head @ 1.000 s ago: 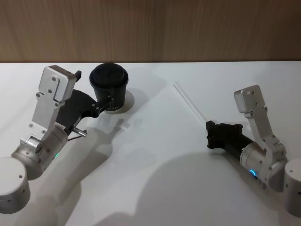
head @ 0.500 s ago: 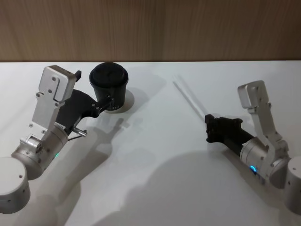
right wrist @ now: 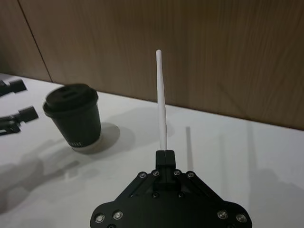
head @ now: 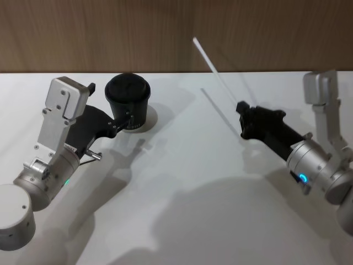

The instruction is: Pick up the straw with one hand, pass it to the other hand, and insert it into the cup.

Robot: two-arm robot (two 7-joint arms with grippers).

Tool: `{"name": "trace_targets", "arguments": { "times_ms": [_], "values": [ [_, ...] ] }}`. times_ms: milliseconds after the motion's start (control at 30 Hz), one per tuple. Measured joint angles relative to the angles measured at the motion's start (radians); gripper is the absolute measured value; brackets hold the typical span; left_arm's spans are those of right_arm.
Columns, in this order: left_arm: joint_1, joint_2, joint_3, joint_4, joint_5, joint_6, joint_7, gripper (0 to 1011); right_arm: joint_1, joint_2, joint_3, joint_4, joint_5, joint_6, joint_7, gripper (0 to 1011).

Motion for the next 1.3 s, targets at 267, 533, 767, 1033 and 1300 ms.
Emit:
{"name": "trace_targets", "arguments": {
  "times_ms": [267,533,767,1033,1300],
  "values": [
    [0.000,0.000,0.000,0.000,0.000,0.000,0.000,1002,0.025,-0.006,0.024,-0.025,0.092,-0.075,0.086,0],
    [0.000,0.000,0.000,0.000,0.000,0.000,0.000,1002,0.065,-0.012,0.030,-0.031,0.169,-0.130,0.171,0],
    [0.000,0.000,0.000,0.000,0.000,0.000,0.000,1001,0.124,-0.019,0.020,-0.013,0.239,-0.180,0.269,0],
    [-0.006,0.005,-0.002,-0.016,-0.008,-0.005,-0.030,1001,0.201,-0.031,-0.011,0.041,0.294,-0.218,0.362,0],
    [-0.017,0.011,-0.008,-0.042,-0.040,-0.015,-0.085,1001,0.245,-0.037,-0.033,0.086,0.319,-0.239,0.403,0]
  ]
}}
